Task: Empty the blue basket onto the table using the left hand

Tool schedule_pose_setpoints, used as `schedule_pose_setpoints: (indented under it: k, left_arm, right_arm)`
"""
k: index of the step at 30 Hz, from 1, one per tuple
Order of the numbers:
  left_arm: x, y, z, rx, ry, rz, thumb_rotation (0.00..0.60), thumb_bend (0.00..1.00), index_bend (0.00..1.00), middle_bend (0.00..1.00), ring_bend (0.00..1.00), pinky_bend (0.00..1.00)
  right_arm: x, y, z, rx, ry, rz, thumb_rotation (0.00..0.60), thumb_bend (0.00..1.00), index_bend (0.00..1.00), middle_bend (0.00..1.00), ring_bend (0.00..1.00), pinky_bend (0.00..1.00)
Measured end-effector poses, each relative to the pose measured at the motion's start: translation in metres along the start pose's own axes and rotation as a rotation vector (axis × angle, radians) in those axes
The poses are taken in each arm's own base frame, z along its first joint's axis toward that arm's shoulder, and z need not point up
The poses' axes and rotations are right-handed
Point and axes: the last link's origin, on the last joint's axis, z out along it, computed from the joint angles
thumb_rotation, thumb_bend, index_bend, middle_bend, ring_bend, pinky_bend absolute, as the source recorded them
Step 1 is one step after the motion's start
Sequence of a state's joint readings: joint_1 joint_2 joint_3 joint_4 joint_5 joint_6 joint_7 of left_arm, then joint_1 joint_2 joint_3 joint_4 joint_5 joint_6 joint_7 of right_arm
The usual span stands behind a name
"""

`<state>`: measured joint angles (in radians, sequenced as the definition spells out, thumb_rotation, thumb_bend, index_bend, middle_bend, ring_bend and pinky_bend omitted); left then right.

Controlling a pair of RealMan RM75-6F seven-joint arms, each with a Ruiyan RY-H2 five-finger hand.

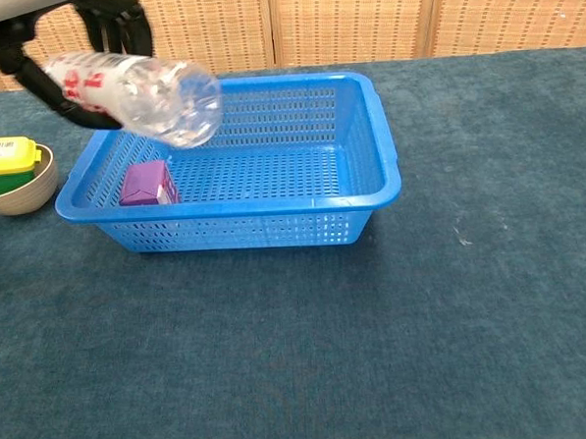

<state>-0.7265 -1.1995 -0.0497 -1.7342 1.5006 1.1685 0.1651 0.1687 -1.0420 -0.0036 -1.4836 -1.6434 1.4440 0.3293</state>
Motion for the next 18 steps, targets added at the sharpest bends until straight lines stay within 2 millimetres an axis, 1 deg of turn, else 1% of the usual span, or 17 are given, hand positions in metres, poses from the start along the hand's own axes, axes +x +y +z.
schedule_pose_setpoints:
  k: [1, 4, 7, 10, 18]
  left_arm:
    - [-0.001, -0.006, -0.013, 0.005, -0.008, 0.004, 0.6, 0.32, 0.67, 0.53, 0.48, 0.55]
    - [-0.008, -0.019, -0.044, 0.015, -0.026, 0.015, 0.6, 0.32, 0.67, 0.53, 0.48, 0.55]
    - [-0.015, -0.034, -0.062, 0.025, -0.046, 0.051, 0.6, 0.32, 0.67, 0.53, 0.48, 0.55]
    - [-0.024, -0.048, -0.076, 0.024, -0.07, 0.092, 0.6, 0.32, 0.67, 0.53, 0.48, 0.55]
    - [-0.05, -0.069, -0.103, -0.003, -0.112, 0.159, 0.6, 0.31, 0.67, 0.53, 0.48, 0.55]
  right_arm:
    - [0.0, 0.0, 0.0, 0.002, 0.0, -0.001, 0.6, 0.0, 0.02, 0.01, 0.0, 0.0]
    - [-0.001, -0.003, -0.001, 0.012, -0.001, -0.005, 0.6, 0.0, 0.02, 0.02, 0.0, 0.0]
    - [-0.003, -0.006, -0.002, 0.021, -0.005, -0.011, 0.6, 0.0, 0.02, 0.02, 0.0, 0.0]
    - [-0.003, -0.008, -0.003, 0.028, -0.006, -0.013, 0.6, 0.0, 0.02, 0.02, 0.0, 0.0]
    - [-0.003, -0.008, -0.005, 0.025, 0.002, -0.018, 0.6, 0.0, 0.02, 0.02, 0.0, 0.0]
